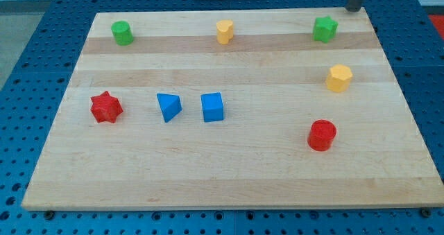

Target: Move the hexagon closer to the red circle

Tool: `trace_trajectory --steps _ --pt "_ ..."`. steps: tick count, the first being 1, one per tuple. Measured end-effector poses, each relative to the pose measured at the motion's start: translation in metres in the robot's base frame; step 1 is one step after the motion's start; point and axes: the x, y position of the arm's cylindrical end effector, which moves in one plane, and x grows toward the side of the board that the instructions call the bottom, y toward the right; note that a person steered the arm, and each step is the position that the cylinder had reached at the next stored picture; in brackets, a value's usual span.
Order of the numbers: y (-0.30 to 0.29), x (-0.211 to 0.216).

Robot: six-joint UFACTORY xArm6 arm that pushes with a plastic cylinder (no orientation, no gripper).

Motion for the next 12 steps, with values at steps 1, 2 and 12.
trace_trajectory --steps 1,2,12 --pt "0.002 0.006" --pt "0.035 0.09" --pt "-0.084 0.246"
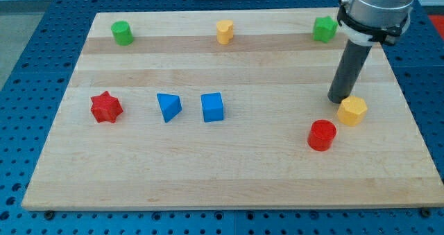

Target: Move the hexagon closer to the red circle

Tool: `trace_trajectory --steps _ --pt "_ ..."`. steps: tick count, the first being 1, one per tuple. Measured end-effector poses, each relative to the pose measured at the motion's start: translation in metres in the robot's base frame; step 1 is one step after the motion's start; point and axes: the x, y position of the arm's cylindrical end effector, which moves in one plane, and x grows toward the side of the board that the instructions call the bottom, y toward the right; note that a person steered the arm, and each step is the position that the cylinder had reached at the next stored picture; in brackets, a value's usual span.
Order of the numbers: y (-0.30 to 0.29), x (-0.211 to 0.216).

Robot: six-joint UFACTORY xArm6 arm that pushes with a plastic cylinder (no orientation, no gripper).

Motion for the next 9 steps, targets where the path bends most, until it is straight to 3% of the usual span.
trace_trajectory --steps 1,6,7,9 --pt "0.054 0.009" --pt "0.032 0.058" --pt "0.038 0.018" --pt "0.01 0.016"
